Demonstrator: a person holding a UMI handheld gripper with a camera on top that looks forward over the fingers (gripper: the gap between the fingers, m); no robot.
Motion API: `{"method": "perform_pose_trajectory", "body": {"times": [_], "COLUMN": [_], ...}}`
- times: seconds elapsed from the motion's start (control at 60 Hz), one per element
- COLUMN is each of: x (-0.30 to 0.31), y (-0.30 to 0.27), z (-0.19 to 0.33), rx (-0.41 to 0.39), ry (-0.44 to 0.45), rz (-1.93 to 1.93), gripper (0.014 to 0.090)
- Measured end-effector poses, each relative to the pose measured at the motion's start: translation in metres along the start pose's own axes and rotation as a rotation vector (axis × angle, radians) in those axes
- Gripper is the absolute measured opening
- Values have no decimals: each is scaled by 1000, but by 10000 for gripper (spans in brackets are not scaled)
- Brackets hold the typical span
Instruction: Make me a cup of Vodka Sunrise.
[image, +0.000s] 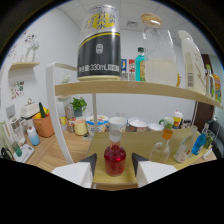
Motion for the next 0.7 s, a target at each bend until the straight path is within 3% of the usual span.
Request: {"method": "perform_pose_trajectory", "body": {"times": [0.167, 0.433, 0.7], "x": [2, 0, 5], "y": [2, 0, -18], "z": [14, 9, -47], "rx": [-4, 10, 70], "ry": [23, 4, -24], "rz": [-16, -46, -48], "gripper": [363, 346, 344]}}
